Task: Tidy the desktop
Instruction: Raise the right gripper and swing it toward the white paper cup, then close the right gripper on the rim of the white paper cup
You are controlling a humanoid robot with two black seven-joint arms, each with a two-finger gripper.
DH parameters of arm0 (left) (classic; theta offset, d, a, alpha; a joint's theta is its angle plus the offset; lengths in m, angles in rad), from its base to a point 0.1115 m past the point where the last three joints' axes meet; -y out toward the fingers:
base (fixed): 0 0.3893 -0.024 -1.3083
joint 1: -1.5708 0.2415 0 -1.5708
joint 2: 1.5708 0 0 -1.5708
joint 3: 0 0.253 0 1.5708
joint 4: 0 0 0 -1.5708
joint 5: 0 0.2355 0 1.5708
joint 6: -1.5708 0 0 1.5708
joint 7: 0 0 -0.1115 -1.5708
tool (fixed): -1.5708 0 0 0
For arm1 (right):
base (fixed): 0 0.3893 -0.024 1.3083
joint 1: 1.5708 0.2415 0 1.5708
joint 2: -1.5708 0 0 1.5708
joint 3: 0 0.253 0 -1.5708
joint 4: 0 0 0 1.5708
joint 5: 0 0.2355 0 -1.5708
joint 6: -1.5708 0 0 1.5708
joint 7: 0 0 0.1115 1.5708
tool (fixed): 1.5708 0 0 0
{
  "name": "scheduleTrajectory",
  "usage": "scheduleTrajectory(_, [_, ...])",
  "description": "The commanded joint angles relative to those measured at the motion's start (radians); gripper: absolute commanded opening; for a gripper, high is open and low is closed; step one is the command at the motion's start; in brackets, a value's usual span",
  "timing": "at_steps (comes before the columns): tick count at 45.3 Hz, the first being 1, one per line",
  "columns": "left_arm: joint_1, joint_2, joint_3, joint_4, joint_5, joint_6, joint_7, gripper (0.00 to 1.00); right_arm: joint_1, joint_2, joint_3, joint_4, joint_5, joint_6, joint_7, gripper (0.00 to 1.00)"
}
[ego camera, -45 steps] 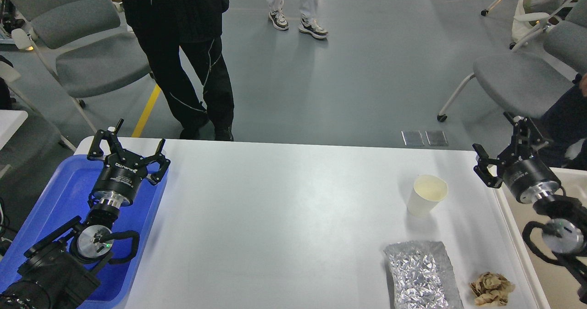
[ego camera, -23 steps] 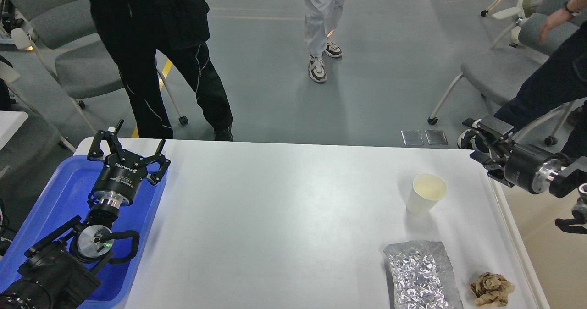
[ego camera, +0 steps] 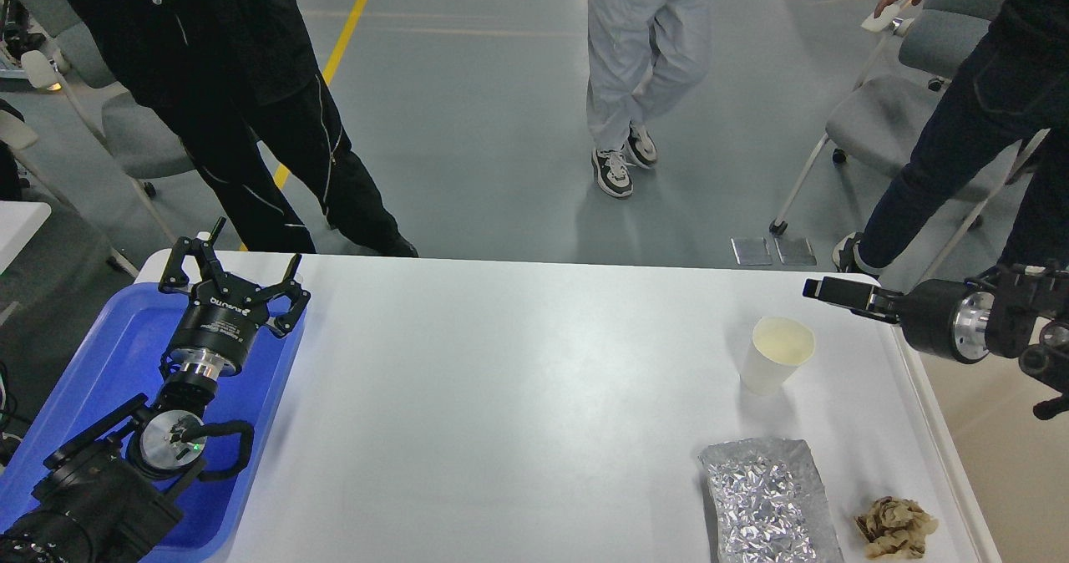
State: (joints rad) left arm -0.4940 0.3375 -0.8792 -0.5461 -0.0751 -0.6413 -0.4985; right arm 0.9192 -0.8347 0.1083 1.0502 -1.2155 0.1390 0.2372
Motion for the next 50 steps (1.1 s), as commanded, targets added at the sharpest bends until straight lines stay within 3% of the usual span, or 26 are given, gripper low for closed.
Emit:
scheduleTrajectory(1, [0.000,0.000,0.000,0.000,0.001,0.000,0.000,1.00,0.026,0.009,-0.071,-0.018,-0.190,-0.001,-0.004,1.00])
scheduleTrajectory(14, [0.000,0.000,0.000,0.000,0.001,0.000,0.000,1.00,0.033,0.170,-0.239,-0.180,-0.200,-0.111,-0.004,1.00])
scheduleTrajectory(40, [0.000,0.000,0.000,0.000,0.001,0.000,0.000,1.00,0.032,0.301,-0.237,-0.332,-0.184,-0.116,-0.006,0.99])
scheduleTrajectory(43, [0.000,0.000,0.000,0.000,0.001,0.000,0.000,1.00,0.029,0.313,-0.242,-0.342,-0.185,-0.119,-0.006,0.94])
scheduleTrajectory(47, [0.000,0.000,0.000,0.000,0.001,0.000,0.000,1.00,0.027,0.321,-0.249,-0.343,-0.185,-0.122,-0.006,0.79])
scheduleTrajectory(50, [0.000,0.000,0.000,0.000,0.001,0.000,0.000,1.00,0.026,0.322,-0.254,-0.346,-0.180,-0.113,-0.007,0.51])
